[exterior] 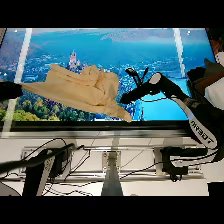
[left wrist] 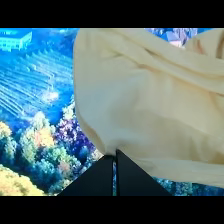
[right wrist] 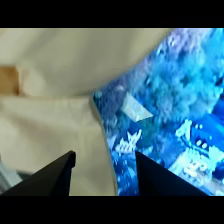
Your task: Fold the clothes and pants, and hang the long-sleeved shirts on hangers.
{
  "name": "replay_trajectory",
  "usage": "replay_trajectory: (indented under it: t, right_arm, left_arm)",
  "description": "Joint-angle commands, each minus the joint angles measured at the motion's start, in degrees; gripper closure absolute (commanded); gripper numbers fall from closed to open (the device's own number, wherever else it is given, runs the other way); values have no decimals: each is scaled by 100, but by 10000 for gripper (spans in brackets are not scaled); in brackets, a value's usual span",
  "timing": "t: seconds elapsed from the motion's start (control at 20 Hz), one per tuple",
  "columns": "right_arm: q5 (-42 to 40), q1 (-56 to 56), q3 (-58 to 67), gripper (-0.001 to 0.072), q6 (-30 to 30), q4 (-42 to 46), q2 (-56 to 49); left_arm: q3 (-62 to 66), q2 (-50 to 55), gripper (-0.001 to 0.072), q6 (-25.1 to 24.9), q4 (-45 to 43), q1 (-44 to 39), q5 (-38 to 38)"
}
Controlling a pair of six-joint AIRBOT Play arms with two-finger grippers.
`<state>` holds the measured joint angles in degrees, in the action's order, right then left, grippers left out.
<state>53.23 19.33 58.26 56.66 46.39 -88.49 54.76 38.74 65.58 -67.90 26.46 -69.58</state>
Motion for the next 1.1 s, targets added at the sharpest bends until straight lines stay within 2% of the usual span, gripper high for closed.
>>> replay_trajectory:
  t: [0.0, 0.25, 0.4, 0.5, 0.55, 0.65, 0.7, 0.85, 1.05]
  right_arm:
    - [-1169, 243, 22, 262, 1034, -61, -61]
    - [-944, 28, 758, 259, 1493, -192, -901]
    - [-468, 39, 1292, 261, 1488, -614, -1480]
    - [-428, 72, 1556, 270, 1493, -839, -1718]
    - [-437, 72, 1628, 298, 1495, -868, -1786]
    - [-555, 70, 1663, 583, 1484, -887, -1803]
    - [-640, 66, 1661, 694, 1453, -863, -1784]
    - [-717, -203, 1775, 698, 1305, -693, -1554]
    - [-710, -931, 2216, 698, 1309, -37, -664]
  left_arm:
    - [-221, 160, 696, 26, -90, -4, -35]
    - [-385, 227, 696, 26, -85, -4, -35]
    - [-385, 238, 696, 26, -87, -4, -35]
    - [-385, 238, 696, 26, -87, -4, -35]
    - [-385, 238, 697, 26, -87, -4, -35]
    - [-385, 254, 696, 26, -85, -4, -33]
    - [-385, 262, 696, 26, -85, -4, -20]
    - [-334, 240, 697, 26, -85, -4, 293]
    - [81, 125, 697, 26, -87, -4, 509]
